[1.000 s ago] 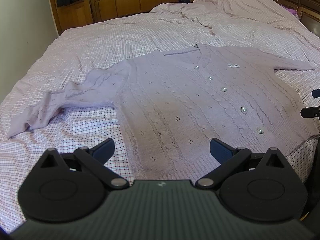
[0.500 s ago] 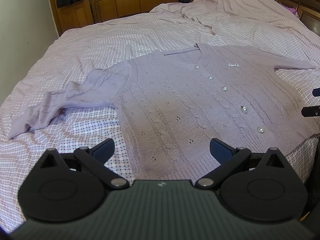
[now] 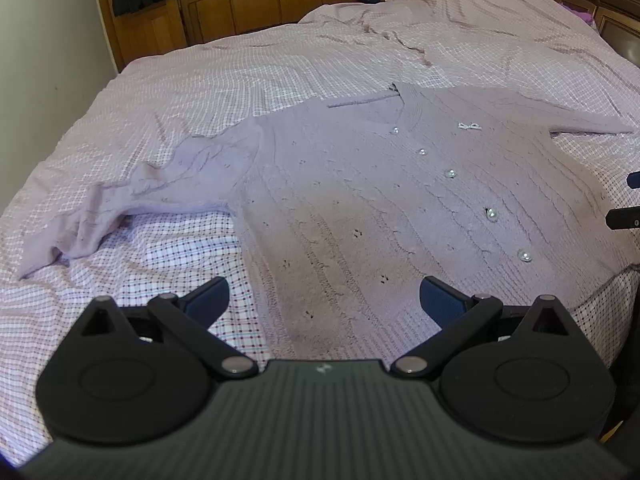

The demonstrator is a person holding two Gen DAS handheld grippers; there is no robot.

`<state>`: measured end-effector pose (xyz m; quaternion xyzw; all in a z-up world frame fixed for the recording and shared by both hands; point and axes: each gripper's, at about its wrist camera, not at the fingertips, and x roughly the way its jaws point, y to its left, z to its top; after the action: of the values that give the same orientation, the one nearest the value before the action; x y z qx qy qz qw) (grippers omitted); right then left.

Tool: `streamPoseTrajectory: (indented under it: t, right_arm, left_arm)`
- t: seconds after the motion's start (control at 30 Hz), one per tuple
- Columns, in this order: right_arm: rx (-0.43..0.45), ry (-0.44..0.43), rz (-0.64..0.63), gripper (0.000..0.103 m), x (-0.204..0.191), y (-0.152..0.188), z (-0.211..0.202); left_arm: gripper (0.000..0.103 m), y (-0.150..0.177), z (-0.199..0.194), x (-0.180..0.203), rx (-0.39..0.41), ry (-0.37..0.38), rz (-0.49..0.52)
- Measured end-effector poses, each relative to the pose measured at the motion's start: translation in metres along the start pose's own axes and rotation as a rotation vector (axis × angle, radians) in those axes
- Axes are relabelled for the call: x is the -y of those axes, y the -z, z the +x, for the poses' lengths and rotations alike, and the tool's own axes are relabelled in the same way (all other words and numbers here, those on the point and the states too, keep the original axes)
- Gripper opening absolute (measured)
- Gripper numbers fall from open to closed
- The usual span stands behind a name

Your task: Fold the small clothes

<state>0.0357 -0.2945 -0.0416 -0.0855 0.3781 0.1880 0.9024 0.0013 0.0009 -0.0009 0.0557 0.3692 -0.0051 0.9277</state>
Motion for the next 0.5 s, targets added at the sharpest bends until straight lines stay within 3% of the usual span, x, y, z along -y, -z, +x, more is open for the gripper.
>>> streamPoseTrajectory:
  t: [0.5]
  right_arm:
    - [-0.003,-0.002,-0.007,0.103,-0.0005,-0.0001,0.0009]
  left_arm:
    - [0.103,0.0006,0.0008,0.0007,-0.001,-0.004,0.002]
